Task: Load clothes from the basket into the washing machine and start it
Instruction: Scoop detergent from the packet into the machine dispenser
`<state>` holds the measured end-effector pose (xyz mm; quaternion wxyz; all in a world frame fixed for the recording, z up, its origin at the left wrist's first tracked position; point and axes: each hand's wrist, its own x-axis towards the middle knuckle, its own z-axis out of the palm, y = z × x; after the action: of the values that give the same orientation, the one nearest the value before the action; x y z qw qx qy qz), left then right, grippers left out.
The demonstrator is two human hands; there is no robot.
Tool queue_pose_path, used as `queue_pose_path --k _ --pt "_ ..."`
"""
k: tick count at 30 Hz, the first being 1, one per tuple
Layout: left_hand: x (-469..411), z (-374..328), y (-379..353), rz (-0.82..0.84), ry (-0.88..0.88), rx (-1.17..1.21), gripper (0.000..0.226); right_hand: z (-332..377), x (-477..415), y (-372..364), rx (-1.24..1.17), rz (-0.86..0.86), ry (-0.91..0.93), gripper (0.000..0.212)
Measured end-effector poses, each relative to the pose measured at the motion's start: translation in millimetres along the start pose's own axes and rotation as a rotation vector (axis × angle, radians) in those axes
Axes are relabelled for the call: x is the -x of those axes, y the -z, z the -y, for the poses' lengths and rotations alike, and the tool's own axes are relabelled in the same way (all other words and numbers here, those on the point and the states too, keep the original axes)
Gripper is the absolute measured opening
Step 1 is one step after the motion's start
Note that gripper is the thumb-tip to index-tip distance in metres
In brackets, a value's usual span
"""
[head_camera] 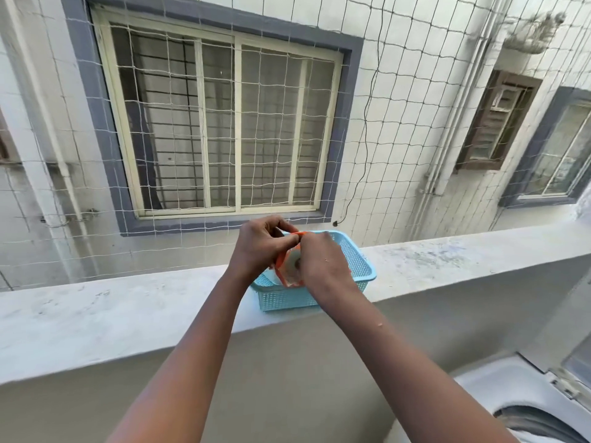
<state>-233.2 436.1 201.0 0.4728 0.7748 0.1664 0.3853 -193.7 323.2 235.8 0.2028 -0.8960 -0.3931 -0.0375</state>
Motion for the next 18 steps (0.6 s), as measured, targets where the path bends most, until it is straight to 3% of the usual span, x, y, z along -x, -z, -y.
queue_pose_path --k 5,11,18 --pt "-4.4 -4.1 -1.0 0.030 -0.011 -0.050 0.028 -14.3 -2.4 15.0 0.067 0.086 0.093 0.029" --pt "-4.4 -5.6 -3.3 0.043 0.022 -0.054 0.025 -33.5 0.6 3.2 0.141 0.012 0.217 0.029" --pt "-2.8 -8.8 -5.0 0.046 0.037 -0.102 0.012 -39.2 4.7 -14.0 0.213 -0.177 0.296 0.005"
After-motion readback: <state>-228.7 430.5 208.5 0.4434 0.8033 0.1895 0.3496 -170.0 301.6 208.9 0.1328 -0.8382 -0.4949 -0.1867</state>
